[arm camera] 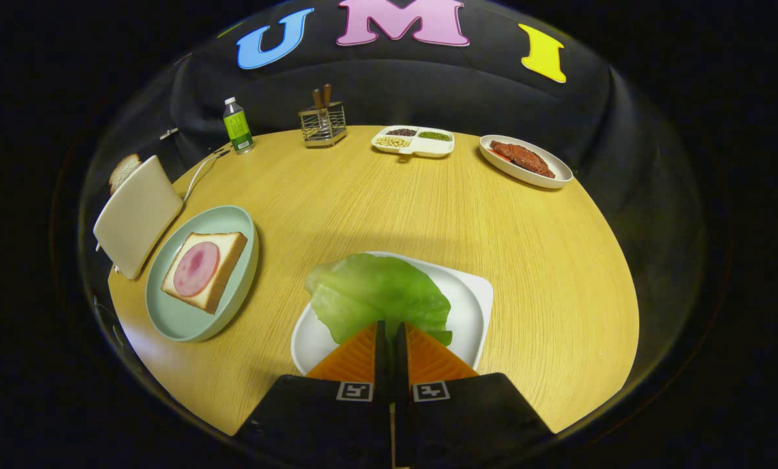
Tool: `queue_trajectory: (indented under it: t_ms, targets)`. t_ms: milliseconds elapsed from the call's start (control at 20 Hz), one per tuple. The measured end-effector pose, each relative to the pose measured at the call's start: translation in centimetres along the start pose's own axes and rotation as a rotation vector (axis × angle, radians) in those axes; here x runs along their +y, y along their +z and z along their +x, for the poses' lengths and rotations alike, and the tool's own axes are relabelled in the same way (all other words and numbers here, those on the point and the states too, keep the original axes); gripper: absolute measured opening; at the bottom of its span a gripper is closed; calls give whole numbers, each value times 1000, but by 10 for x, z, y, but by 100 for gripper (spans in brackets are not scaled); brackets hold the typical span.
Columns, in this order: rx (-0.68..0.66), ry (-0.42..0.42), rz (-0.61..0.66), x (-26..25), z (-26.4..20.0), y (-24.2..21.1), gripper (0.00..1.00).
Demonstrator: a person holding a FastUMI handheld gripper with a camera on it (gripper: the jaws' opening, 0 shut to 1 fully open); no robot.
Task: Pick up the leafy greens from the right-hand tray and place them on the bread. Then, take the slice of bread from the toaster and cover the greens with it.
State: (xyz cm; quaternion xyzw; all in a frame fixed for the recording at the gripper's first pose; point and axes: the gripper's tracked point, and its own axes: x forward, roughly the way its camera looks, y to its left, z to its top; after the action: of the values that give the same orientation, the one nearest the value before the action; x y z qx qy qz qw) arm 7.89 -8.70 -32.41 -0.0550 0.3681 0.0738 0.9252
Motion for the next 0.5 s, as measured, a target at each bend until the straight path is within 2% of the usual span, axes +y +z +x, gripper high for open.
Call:
queue_trajectory:
  t_ms: [200, 500]
  targets:
    - [17, 21, 56, -2, -1, 4, 5]
    - [-46, -13, 21, 6, -33, 33, 5]
